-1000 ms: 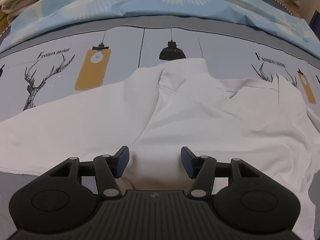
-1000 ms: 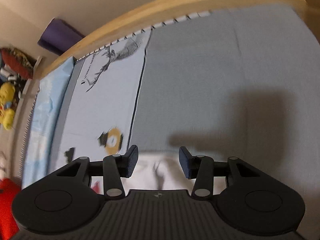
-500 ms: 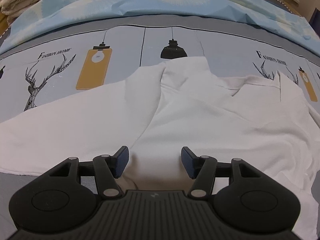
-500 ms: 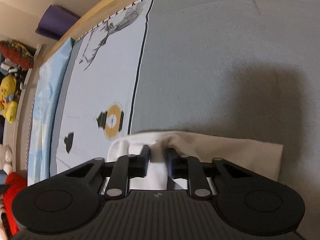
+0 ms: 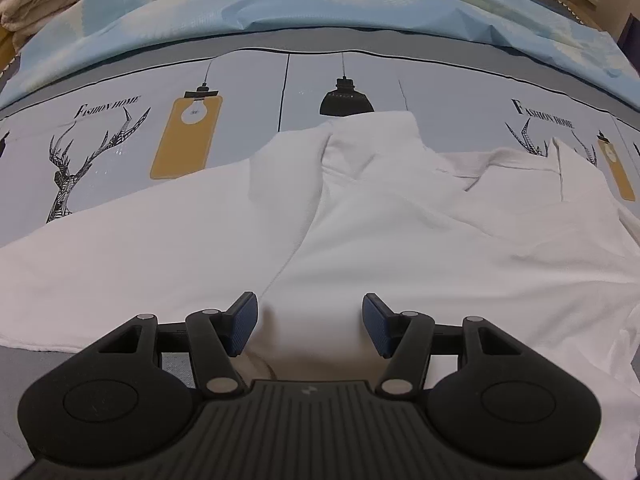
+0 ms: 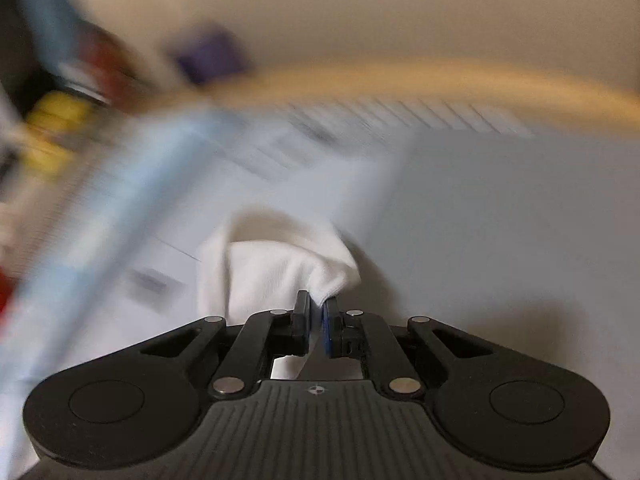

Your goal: Fold small clothes

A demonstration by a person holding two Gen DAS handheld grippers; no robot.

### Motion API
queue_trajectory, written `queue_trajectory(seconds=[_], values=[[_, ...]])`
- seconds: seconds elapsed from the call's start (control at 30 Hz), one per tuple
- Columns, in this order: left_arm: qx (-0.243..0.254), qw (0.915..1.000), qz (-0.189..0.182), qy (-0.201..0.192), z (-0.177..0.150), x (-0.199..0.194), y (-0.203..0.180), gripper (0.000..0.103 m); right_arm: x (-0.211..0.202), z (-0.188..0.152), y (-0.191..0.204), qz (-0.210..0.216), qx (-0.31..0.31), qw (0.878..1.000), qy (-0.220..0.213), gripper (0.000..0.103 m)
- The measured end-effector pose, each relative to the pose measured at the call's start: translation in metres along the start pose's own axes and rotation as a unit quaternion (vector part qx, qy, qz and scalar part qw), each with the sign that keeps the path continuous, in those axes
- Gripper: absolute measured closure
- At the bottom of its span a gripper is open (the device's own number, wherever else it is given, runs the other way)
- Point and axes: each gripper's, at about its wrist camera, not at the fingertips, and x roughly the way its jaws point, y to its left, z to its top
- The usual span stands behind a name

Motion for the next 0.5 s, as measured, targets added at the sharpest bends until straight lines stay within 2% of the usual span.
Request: queue_trajectory(seconds=[0.03,0.07,0.1,0.27,0.33,0.5], values=[[0.0,1.0,0.0,0.0,0.0,0.001,0.0,0.039,0.014,-0.004,-0.014,-0.019,0.034,0.999,0.035,0.096],[0.0,1.0,0.001,0.001,0.0,0.001,0.001,0.039,0.025,-0.007,-0.028,-0.017,0.07,0.996,0.061,0.095],[0.0,1.0,0.001,0.001,0.0,0.001,0.001,0.039,0.033,-0.008,-0.037,0.002,0.093,0.993,0.067,0.095],[0.004,1.0,0.0,0.002,0.0,0.003,-0.002,0.039,0.05,0.01,-0.044,0.108,0.1,0.988,0.05,0.091],[0.007,1.0,0.0,0.004,-0.001,0.004,-0.003,0.039,0.061,0.019,-0.047,0.124,0.1,0.986,0.048,0.084],[0.011,0.9999,0.005,0.006,-0.001,0.007,-0.003,0.039,0.091,0.039,-0.053,0.169,0.114,0.977,0.055,0.083]])
